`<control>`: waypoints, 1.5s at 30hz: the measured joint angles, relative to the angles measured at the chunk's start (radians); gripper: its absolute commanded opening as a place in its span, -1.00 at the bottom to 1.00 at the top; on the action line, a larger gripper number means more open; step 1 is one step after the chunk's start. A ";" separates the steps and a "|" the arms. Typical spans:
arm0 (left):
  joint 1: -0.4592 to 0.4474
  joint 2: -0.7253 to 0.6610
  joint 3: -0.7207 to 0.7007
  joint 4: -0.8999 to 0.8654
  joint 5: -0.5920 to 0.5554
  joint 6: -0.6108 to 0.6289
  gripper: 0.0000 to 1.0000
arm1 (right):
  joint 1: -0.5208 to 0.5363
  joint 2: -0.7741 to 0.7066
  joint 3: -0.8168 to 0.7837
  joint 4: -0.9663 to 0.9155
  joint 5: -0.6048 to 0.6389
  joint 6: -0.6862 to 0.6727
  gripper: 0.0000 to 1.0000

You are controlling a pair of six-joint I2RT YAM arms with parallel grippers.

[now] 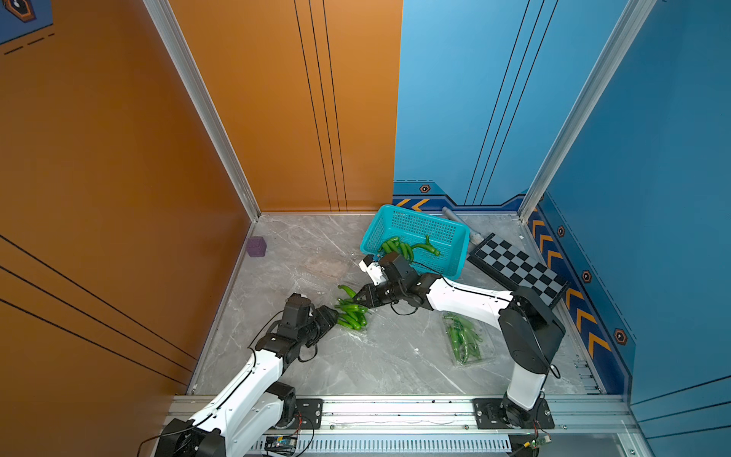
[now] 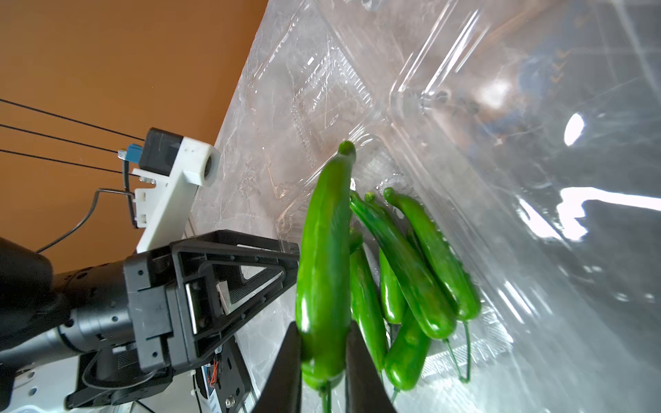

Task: Take small green peppers out of containers
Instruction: Pick up the green pepper from the packing box, then place the green pepper in the basket.

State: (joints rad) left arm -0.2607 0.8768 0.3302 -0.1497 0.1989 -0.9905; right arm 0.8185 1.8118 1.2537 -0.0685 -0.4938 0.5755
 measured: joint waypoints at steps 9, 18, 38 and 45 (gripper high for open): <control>0.004 0.000 0.003 -0.006 0.001 0.007 0.36 | -0.162 -0.148 0.011 -0.080 0.019 -0.068 -0.78; 0.024 0.008 0.025 -0.045 0.013 0.015 0.36 | -0.404 -0.208 0.033 -0.097 0.027 -0.104 -0.75; 0.111 0.011 0.070 -0.110 0.085 0.072 0.38 | -0.559 0.244 0.235 -0.029 0.027 -0.107 0.01; 0.111 0.011 0.072 -0.111 0.097 0.078 0.38 | -0.559 0.218 0.276 -0.065 0.066 -0.143 0.21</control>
State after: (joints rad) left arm -0.1493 0.8883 0.4019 -0.2604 0.2962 -0.9123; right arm 0.2596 2.0300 1.5299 -0.1337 -0.4282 0.4324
